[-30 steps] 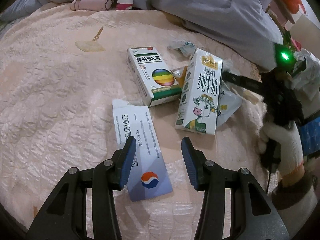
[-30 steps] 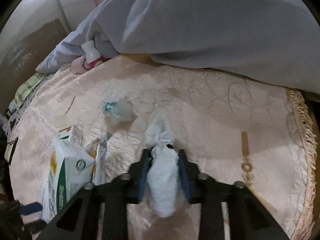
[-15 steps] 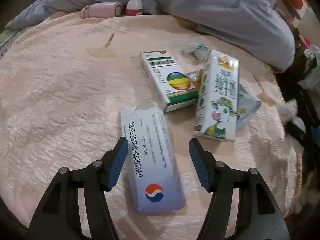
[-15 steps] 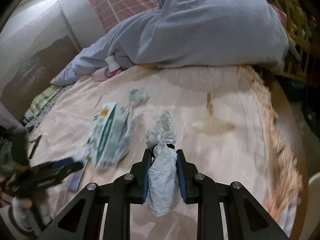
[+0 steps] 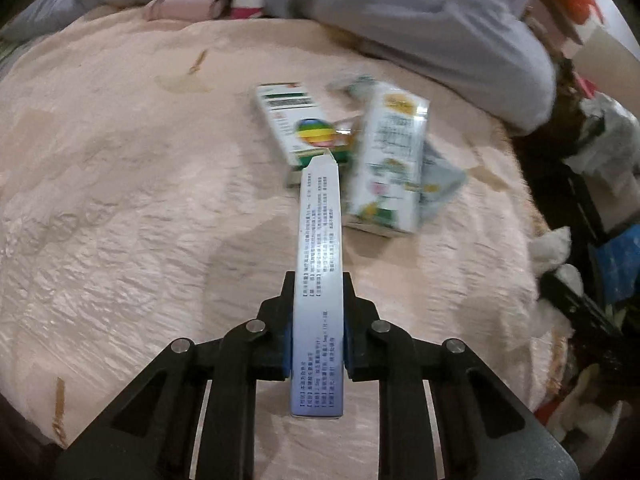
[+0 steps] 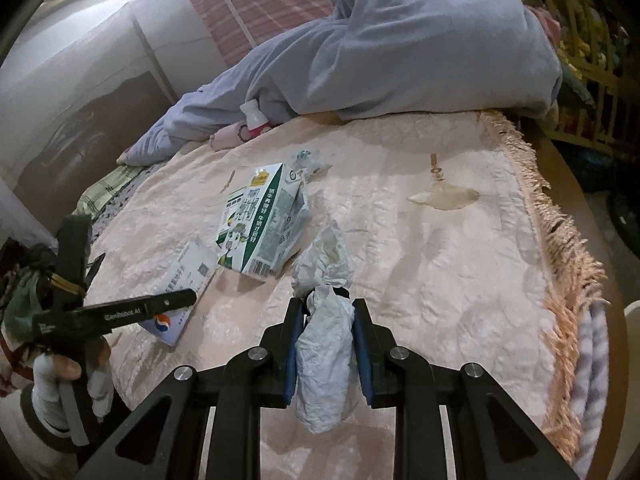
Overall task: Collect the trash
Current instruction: 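Grasp the crumpled white tissue with the right gripper while the left gripper grasps the white medicine box, then carry the tissue and medicine box to the cream bucket and open both grippers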
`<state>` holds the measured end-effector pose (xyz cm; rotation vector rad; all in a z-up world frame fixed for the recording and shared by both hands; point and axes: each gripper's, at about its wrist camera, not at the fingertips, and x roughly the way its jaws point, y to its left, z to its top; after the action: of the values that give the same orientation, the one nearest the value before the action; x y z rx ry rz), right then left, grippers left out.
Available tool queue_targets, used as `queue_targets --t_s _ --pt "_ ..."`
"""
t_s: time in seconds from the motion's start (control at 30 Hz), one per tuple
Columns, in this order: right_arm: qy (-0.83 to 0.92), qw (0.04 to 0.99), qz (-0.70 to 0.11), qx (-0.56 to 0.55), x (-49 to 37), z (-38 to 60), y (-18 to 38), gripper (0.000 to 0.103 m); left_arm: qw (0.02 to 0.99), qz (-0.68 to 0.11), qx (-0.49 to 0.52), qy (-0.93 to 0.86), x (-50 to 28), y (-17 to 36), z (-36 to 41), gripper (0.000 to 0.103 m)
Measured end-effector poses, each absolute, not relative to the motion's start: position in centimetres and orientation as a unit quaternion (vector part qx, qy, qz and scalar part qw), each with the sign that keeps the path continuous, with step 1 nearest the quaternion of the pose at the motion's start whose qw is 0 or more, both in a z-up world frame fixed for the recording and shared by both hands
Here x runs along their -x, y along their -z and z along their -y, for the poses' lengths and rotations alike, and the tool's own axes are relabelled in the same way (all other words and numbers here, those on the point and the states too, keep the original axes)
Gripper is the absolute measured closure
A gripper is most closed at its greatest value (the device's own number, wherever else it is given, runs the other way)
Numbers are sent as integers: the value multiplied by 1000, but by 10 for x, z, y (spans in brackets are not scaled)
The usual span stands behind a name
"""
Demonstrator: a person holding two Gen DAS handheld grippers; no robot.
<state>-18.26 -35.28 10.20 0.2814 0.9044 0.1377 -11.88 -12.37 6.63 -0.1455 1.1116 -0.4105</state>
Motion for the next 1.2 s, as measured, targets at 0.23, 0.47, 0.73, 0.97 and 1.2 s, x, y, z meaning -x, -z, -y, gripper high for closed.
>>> queue_targets --t_s 0.23,0.47,0.73,0.97,1.2 --pt "-49 892 -428 -139 208 365 -113 80 825 -507 49 243 148 -90 160 87" --pt "-30 894 -423 -145 229 382 -120 80 820 -497 20 284 169 -103 203 87" --pt "-1 897 -418 -146 255 408 -126 80 807 -492 -7 327 189 -106 254 87" --pt "30 897 -415 -148 279 440 -130 80 799 -484 -23 357 200 -113 297 87" --pt "62 896 -415 -149 302 473 -132 80 787 -482 -37 384 211 -113 338 87"
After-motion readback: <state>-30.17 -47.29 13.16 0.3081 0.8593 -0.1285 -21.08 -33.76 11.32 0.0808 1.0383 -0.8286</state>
